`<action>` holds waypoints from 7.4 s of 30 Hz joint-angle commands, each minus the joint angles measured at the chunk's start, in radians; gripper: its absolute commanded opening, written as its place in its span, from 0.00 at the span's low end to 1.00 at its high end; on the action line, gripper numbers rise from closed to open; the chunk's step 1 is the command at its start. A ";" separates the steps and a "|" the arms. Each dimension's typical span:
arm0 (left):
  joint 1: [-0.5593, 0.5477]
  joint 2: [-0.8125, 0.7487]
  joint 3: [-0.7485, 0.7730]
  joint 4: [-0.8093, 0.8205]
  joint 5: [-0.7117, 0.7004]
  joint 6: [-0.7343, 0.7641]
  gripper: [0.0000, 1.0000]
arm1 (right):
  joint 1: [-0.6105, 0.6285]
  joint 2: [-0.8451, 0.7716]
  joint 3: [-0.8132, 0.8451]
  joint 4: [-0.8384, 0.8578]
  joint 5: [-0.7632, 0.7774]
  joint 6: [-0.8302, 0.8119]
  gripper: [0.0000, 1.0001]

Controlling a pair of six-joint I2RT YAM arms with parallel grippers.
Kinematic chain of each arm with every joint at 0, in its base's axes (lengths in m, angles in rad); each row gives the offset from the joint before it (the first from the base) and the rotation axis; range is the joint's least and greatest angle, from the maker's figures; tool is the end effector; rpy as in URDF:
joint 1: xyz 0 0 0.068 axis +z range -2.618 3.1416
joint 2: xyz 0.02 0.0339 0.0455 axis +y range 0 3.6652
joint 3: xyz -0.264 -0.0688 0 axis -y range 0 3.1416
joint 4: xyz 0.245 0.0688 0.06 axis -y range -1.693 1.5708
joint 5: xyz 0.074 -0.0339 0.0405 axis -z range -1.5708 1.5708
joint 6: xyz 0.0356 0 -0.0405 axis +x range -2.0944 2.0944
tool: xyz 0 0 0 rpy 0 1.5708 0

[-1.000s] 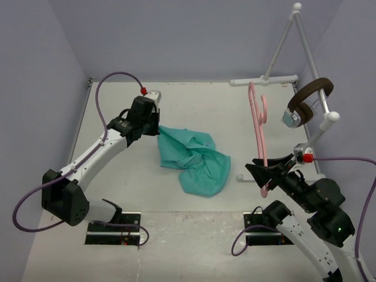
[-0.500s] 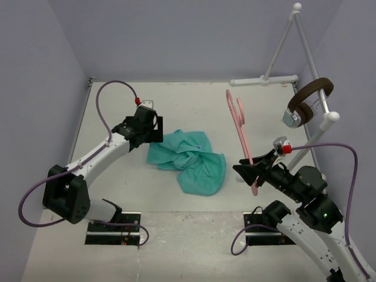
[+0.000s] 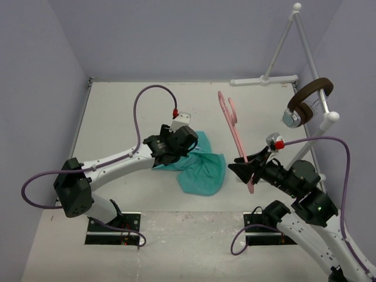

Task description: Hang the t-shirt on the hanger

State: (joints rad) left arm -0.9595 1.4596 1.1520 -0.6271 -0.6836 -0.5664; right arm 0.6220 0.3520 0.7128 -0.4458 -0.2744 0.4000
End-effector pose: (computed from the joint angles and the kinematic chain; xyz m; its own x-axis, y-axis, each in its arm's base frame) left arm 0.1922 -0.2350 0.2771 -0.6147 0.1522 -0.7739 0.1063 0.9882 0.1100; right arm 0.0660 0.0592 0.3380 -0.3674 0.1978 -0.9088 -0.6918 0.5949 0.4092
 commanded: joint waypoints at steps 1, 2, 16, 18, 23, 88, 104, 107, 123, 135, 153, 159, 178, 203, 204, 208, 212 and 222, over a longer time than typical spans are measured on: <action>0.009 0.073 0.035 0.015 -0.085 -0.022 0.61 | 0.002 -0.015 0.000 0.054 -0.021 -0.007 0.00; 0.012 0.079 0.031 0.029 -0.079 -0.014 0.59 | 0.002 -0.016 0.001 0.051 -0.022 -0.007 0.00; 0.113 0.139 -0.055 0.168 0.017 0.020 0.29 | 0.002 -0.010 0.005 0.018 -0.083 -0.023 0.00; 0.117 0.140 -0.057 0.173 0.024 0.026 0.09 | 0.002 -0.014 0.005 0.013 -0.078 -0.026 0.00; 0.117 0.114 -0.066 0.188 0.050 0.037 0.00 | 0.002 -0.011 0.006 -0.002 -0.076 -0.034 0.00; 0.332 0.008 0.236 0.039 0.481 0.321 0.00 | 0.002 0.405 0.177 -0.004 -0.521 -0.250 0.00; 0.331 -0.143 0.448 -0.262 0.753 0.674 0.00 | 0.002 0.469 0.109 0.396 -0.993 -0.161 0.00; 0.331 -0.219 0.474 -0.264 0.620 0.694 0.00 | 0.001 0.534 0.143 0.358 -0.973 -0.195 0.00; 0.318 -0.152 0.589 -0.147 0.879 0.940 0.00 | 0.145 0.372 0.105 0.102 -0.897 -0.404 0.00; 0.105 -0.156 0.593 -0.143 0.782 0.940 0.00 | -0.087 0.361 0.001 0.213 -0.402 0.013 0.00; 0.291 -0.055 0.441 0.154 0.762 0.916 0.00 | -0.053 -0.004 0.004 -0.055 -0.416 0.006 0.00; 0.314 -0.045 0.374 0.161 0.822 0.952 0.00 | -0.053 -0.055 0.021 -0.051 -0.424 0.015 0.00; 0.345 -0.037 0.221 0.232 0.846 0.918 0.00 | -0.054 0.073 0.181 -0.067 -0.448 -0.057 0.00; 0.386 -0.024 0.175 0.314 0.834 0.853 0.00 | -0.054 0.179 0.252 -0.160 -0.434 -0.156 0.00; 0.387 -0.024 0.184 0.306 0.856 0.849 0.00 | -0.053 0.180 0.246 -0.158 -0.433 -0.156 0.00; 0.386 -0.033 0.204 0.296 0.903 0.841 0.00 | -0.053 0.201 0.232 -0.145 -0.408 -0.159 0.00; 0.386 -0.068 0.212 0.280 1.055 0.838 0.00 | -0.056 0.248 0.245 -0.124 -0.351 -0.179 0.00; 0.386 -0.145 0.311 0.148 1.123 0.912 0.00 | -0.114 0.467 0.297 0.065 -0.701 -0.225 0.00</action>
State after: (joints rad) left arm -0.5762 1.3684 1.3640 -0.4283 0.4152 0.3009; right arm 0.5410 0.7633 0.9671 -0.5383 -0.7566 0.2191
